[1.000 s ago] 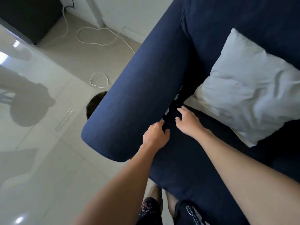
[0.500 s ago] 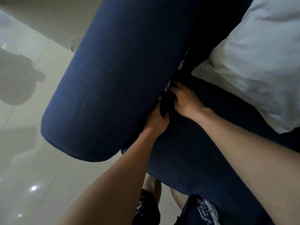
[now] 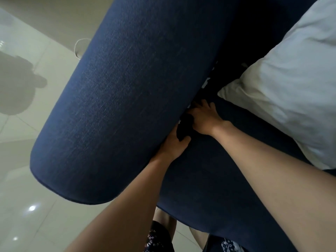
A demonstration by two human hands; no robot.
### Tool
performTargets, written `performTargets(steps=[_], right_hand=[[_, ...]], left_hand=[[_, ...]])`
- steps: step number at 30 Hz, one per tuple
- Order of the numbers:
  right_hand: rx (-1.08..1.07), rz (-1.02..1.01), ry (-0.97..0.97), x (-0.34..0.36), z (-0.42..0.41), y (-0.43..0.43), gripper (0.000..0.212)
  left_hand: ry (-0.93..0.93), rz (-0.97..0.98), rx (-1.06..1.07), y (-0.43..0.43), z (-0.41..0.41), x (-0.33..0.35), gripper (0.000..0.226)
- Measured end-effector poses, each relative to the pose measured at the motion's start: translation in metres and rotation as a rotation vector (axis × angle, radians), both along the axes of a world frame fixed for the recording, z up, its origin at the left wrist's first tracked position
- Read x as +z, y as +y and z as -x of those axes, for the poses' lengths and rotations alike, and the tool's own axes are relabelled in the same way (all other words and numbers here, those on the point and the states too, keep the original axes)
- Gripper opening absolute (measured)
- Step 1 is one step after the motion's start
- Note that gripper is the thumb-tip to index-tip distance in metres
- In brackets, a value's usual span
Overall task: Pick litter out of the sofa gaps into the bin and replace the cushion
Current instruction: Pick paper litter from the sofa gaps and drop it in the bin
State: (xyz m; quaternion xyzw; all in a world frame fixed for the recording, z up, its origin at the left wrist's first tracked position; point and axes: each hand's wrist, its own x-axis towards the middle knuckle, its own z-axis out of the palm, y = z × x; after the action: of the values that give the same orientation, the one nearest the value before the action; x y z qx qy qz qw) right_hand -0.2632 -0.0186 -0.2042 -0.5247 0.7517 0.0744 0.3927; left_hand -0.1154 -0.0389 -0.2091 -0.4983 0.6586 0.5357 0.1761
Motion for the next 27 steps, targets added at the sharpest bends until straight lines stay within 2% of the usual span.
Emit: performTargets(steps=[4, 8, 14, 22, 27], right_hand=[[-0.041, 0.058, 0.027, -0.001, -0.003, 0.001, 0.047], [-0.266, 0.215, -0.036, 0.012, -0.003, 0.006, 0.032], [-0.457, 0.350, -0.035, 0.057, 0.005, 0.022, 0.019], [-0.624, 0.613, -0.013, 0.169, 0.031, 0.008, 0.020], [-0.700, 0.730, 0.060, 0.216, 0.039, -0.027, 0.023]], left_hand=[[-0.050, 0.015, 0.007, -0.002, 0.000, 0.001, 0.072], [-0.052, 0.019, 0.044, 0.001, 0.004, 0.012, 0.067], [-0.097, 0.171, 0.077, 0.000, 0.018, 0.058, 0.028], [0.151, 0.391, 0.137, -0.041, 0.059, 0.177, 0.005], [0.258, 0.510, 0.254, -0.089, 0.065, 0.228, 0.021]])
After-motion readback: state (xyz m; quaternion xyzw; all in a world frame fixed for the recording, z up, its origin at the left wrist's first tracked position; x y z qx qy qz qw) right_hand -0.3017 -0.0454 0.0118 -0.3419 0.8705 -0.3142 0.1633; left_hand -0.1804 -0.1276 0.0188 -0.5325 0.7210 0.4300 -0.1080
